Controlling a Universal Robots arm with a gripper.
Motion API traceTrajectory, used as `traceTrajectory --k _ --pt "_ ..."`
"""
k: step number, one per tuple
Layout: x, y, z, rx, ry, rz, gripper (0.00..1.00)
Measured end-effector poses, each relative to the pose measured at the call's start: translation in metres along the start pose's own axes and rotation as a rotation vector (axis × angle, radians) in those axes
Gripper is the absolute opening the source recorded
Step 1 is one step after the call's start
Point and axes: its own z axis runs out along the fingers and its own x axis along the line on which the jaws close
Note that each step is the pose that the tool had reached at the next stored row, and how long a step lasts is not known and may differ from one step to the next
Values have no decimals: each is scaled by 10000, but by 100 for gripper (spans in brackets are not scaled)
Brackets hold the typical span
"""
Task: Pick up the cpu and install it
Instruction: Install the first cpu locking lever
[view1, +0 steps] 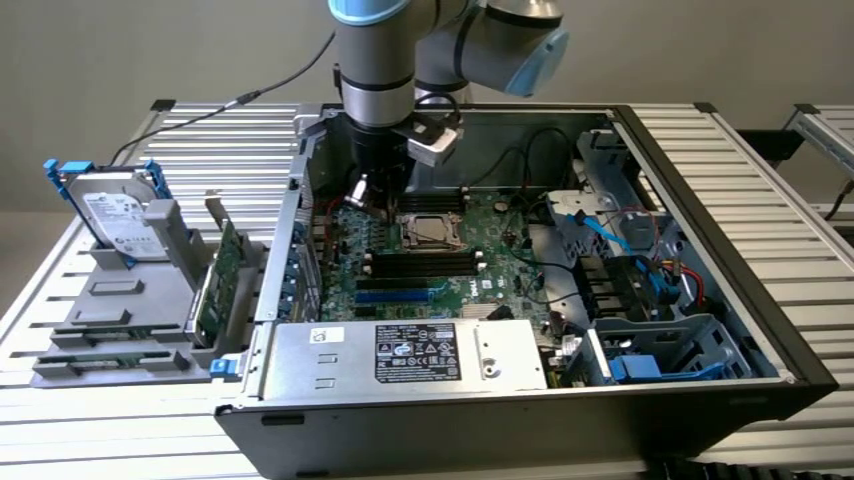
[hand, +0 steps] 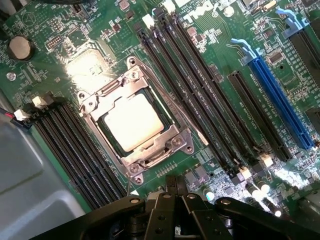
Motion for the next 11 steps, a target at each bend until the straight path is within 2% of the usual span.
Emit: traceTrajectory --k 11 --pt "-14 -20 -2 204 256 1107 11"
